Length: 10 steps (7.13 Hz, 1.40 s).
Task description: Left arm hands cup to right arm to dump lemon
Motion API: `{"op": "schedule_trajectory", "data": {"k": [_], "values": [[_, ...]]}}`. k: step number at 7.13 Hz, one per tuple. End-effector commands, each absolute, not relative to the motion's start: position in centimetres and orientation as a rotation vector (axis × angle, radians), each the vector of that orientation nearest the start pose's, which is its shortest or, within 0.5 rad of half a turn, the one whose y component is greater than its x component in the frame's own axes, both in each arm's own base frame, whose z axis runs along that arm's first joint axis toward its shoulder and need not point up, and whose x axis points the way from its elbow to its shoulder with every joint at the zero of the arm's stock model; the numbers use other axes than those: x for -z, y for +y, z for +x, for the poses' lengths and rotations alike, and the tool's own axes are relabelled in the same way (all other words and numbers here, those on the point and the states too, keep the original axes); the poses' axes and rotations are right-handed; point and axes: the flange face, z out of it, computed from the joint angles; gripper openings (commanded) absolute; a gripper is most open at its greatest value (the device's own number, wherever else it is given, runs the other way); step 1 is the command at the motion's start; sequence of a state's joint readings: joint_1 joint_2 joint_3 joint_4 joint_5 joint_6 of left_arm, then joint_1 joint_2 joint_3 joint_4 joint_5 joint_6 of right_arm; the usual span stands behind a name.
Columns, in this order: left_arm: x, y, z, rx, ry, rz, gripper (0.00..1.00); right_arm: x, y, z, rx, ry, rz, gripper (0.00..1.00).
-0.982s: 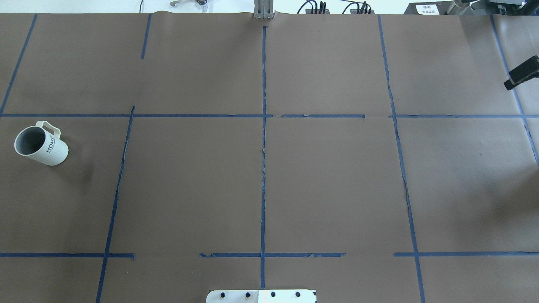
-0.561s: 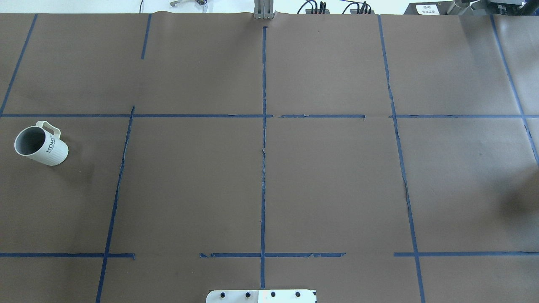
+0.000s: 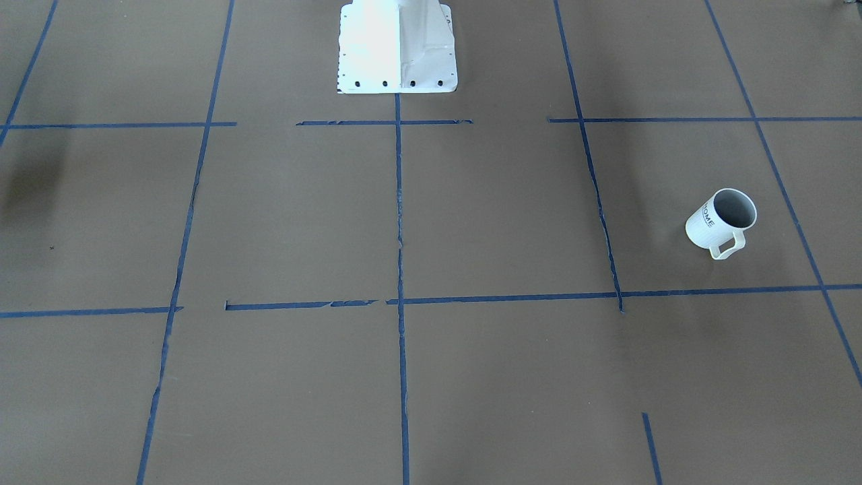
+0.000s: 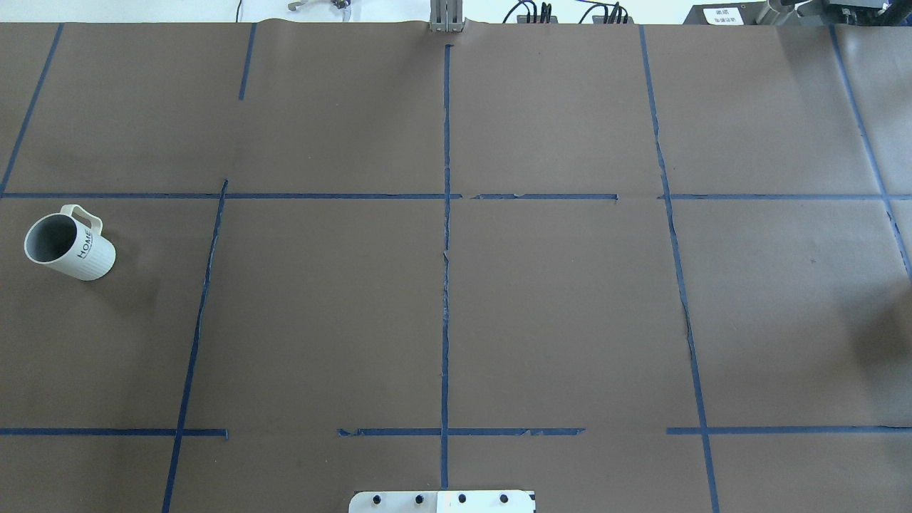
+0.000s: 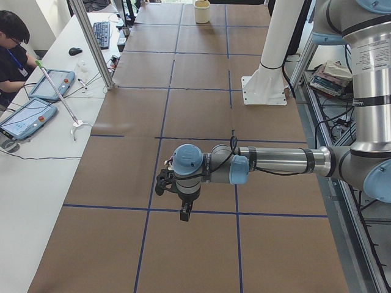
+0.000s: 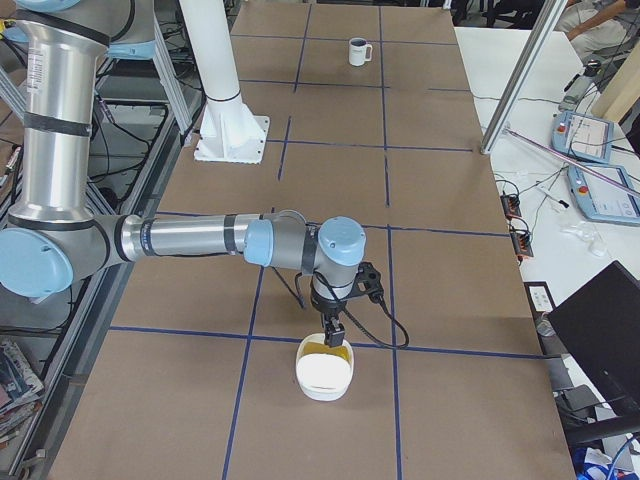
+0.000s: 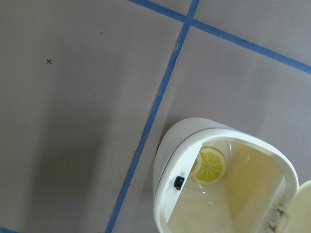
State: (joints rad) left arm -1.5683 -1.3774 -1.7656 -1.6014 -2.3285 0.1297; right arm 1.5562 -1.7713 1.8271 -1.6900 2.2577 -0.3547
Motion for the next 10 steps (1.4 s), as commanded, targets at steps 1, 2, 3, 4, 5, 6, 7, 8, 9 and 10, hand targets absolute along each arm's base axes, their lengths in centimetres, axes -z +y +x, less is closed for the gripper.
{"op": "schedule_trajectory", "data": {"k": [1,2,3,4,5,6,7,8,9,10], "values": [[-65.0,-40.9,-6.4,-0.139,0.754,0.072,1.0,-63.8,-40.0,6.1,0.288,-0.736,0.101,1.0],[-65.6,-40.9,-6.4,-0.136,0.753,0.063,1.0,-63.3,-40.3,5.9,0.281,-0.743,0.109,1.0],[-65.4,-40.8,-6.5,-0.138,0.748,0.067,1.0,-63.2,-40.6,5.9,0.287,-0.743,0.114,1.0],[-65.9,-40.8,-6.5,-0.134,0.746,0.056,1.0,-63.2,-40.6,5.9,0.285,-0.744,0.113,1.0],[-65.3,-40.8,-6.6,-0.137,0.746,0.068,1.0,-63.1,-40.6,5.9,0.287,-0.746,0.115,1.0],[-65.8,-40.2,-6.5,-0.134,0.747,0.058,1.0,-63.1,-40.6,5.9,0.291,-0.746,0.115,1.0],[-65.7,-40.0,-6.6,-0.129,0.745,0.058,1.0,-63.2,-40.5,5.9,0.293,-0.746,0.115,1.0],[-65.9,-39.8,-6.6,-0.128,0.746,0.053,1.0,-63.3,-40.5,5.9,0.294,-0.746,0.114,1.0],[-65.9,-39.8,-6.6,-0.127,0.746,0.053,1.0,-63.2,-40.5,5.9,0.294,-0.746,0.116,1.0],[-65.9,-39.8,-6.6,-0.126,0.746,0.054,1.0,-63.3,-40.4,5.9,0.296,-0.746,0.116,1.0]]}}
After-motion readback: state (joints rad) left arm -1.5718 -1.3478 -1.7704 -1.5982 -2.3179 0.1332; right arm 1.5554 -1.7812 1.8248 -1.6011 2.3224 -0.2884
